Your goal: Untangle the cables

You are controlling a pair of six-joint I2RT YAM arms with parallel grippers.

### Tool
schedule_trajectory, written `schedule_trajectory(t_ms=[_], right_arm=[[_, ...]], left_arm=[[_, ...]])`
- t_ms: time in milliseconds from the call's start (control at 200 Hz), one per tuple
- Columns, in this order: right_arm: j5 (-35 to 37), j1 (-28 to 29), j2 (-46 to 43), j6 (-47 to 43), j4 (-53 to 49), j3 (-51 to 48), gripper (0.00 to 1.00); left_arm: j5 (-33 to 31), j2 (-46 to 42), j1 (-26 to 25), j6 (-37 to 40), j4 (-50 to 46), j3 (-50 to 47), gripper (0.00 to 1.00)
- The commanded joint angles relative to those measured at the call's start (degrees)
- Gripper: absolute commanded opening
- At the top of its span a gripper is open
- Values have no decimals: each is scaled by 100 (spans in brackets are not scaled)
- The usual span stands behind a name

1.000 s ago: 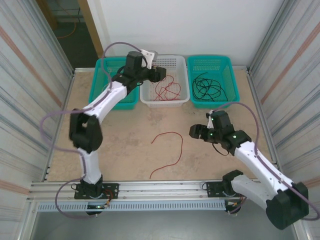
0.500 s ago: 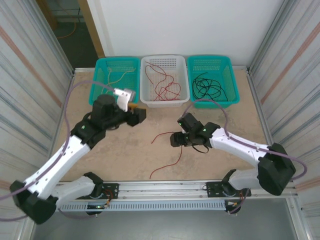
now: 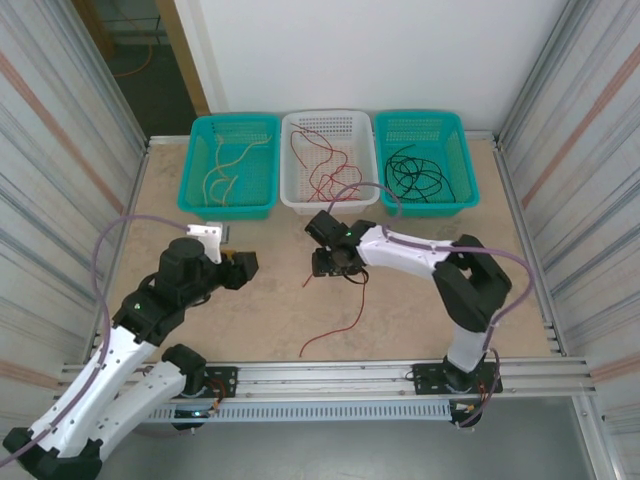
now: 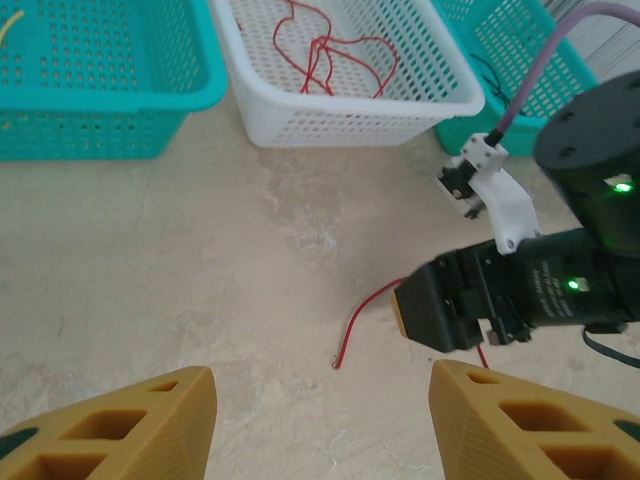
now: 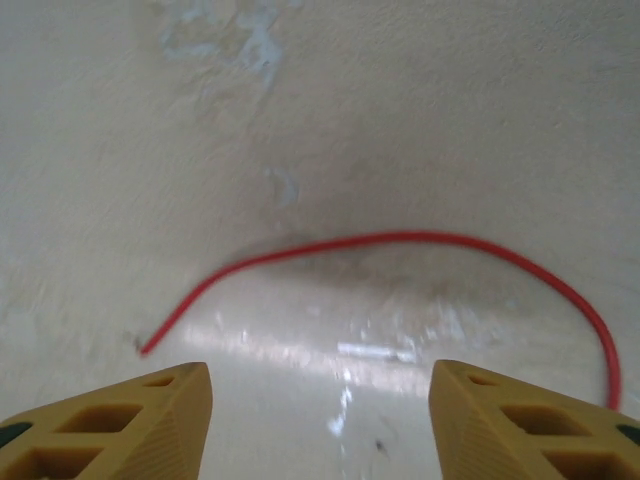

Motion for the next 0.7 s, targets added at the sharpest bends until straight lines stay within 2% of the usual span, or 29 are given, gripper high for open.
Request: schedule_trajectory(t_ms=[0,35,100,170,241,316,541,696], right_arm=[[12,62,304,-257,-156,462,56],[73,98,384,-814,-303,641,56],[878,163,415,-1662,-642,789,60],[932,-79,412,-2145,-885,787,61],[871,-408,367,-2188,-996,664,63],[368,-692,283,-2179,-896,399,63],[479,-631,149,-2240,-586,-255,61],[552,-737,157,-2095,-566,-492,53]], left_arm=[[90,118,81,2,5,-80,59],[143,171,98,23,34,-87,59],[220,274,148,-25,137,-128,59],[416,411,236,-179,393,-236,58],[583,583,300,-352,668,-323,57],[690,750,310,-472,899,-371,55],[726,1051,310,-561,1254,-474,53],[695,1089,310,-647,1373,-457,52]])
